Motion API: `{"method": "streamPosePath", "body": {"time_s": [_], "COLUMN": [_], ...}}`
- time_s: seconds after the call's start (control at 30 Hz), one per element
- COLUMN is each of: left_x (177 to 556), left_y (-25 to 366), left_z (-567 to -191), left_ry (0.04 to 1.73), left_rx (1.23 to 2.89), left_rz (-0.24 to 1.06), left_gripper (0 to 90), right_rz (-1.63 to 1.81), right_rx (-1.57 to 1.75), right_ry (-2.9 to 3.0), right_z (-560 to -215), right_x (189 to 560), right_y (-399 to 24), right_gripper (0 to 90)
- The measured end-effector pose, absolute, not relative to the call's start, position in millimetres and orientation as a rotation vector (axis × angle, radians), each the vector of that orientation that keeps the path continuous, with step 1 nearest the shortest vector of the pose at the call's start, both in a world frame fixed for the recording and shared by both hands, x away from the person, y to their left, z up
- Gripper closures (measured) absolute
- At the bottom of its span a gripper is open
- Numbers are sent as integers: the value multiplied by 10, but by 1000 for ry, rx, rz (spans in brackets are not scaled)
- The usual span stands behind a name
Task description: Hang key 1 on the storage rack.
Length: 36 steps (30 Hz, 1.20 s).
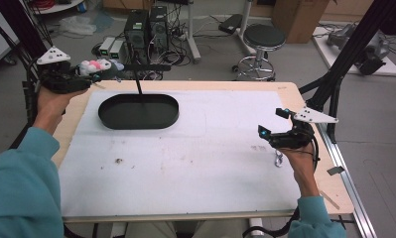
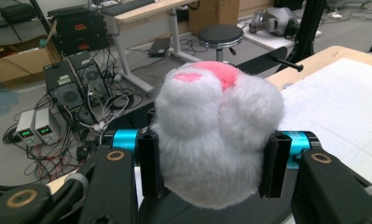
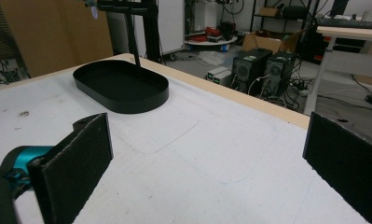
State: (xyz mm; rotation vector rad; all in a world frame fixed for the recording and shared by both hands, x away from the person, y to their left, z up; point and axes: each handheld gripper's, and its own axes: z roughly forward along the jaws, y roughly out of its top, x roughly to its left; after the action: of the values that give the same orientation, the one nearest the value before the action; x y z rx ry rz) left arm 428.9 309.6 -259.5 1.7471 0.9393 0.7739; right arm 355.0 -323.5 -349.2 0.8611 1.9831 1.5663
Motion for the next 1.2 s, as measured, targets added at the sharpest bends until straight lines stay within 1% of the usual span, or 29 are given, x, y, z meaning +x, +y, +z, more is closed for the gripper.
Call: {"method": "streamPosePath", "body": {"time_s": [0.87, 1.2], "left_x": [4414, 4450], "left_y": [2939, 2948], "left_z": [-2500, -2526], "left_ry": [937, 1003], "left_rx": [1734, 1709], "left_rz": [794, 827], "left_gripper": [534, 534], "right_rz": [1579, 1589], "right_rx": [859, 857], "right_ry": [1988, 1986], "right_z": [-3507, -3510], "right_x": [3553, 3559], "right_y": [-3264, -3275], "right_gripper": [6, 6]}}
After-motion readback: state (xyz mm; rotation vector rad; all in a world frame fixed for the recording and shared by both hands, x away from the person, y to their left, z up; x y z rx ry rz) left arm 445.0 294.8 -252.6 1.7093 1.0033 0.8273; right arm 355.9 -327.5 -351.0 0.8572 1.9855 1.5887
